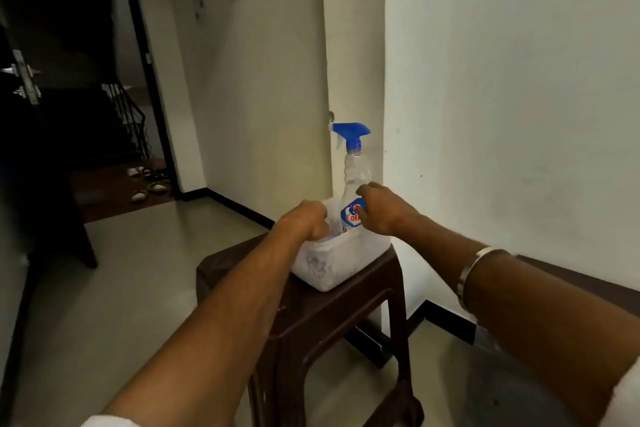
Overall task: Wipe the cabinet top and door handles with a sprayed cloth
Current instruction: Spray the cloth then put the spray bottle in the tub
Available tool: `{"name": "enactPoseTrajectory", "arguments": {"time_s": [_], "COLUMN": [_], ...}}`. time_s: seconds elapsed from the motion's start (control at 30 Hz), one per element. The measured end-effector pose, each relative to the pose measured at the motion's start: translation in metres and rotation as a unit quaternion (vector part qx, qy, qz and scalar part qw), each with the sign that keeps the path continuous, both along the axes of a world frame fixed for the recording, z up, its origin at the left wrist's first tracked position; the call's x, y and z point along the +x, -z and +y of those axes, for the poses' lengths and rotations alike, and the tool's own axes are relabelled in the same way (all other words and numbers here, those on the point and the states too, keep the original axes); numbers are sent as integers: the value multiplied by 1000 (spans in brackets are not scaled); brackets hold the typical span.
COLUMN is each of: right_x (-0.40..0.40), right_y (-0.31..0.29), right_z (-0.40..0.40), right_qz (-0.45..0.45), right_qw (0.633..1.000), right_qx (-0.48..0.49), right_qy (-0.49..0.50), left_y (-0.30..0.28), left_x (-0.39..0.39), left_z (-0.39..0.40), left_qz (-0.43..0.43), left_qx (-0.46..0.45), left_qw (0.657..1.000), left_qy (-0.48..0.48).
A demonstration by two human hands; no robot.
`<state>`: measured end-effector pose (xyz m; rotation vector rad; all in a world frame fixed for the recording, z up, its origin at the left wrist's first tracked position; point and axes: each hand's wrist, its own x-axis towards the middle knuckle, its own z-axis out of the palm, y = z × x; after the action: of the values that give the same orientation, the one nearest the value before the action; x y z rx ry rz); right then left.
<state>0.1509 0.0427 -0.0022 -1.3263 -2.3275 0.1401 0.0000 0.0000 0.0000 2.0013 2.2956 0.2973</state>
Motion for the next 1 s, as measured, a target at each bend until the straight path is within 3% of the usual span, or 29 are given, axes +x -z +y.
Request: {"name": "enactPoseTrajectory", "arguments": {"time_s": [0.2, 0.33, 0.5, 0.6, 0.77, 0.9, 1.0], "right_x": [-19, -32, -36, -29, -25, -27, -31], "right_y": [-5, -12, -26, -29, -30, -32, -35], "right_z": [33, 56, 67, 73, 80, 80, 77], "right_qz": [168, 291, 380, 385, 399, 430, 434], "right_qw": [980, 952, 921, 915, 906, 891, 890], "right_qx": [-26, -76, -89, -119, -123, -106, -87], "right_qy": [101, 62, 10, -27, -67, -100, -111], "left_y": [-3, -10, 3, 16, 16, 10, -2], "left_x": [-6, -6, -4, -5, -4, -15, -25], "left_z": [23, 40, 57, 68, 74, 65, 57], "left_qz": [79, 118, 116, 107, 164, 101, -13], "left_qx": [-241, -371, -344, -340, -334, -289, -226], "left_qw": [967, 919, 929, 931, 920, 940, 961], "left_qy": [30, 61, 70, 73, 125, 152, 158]}}
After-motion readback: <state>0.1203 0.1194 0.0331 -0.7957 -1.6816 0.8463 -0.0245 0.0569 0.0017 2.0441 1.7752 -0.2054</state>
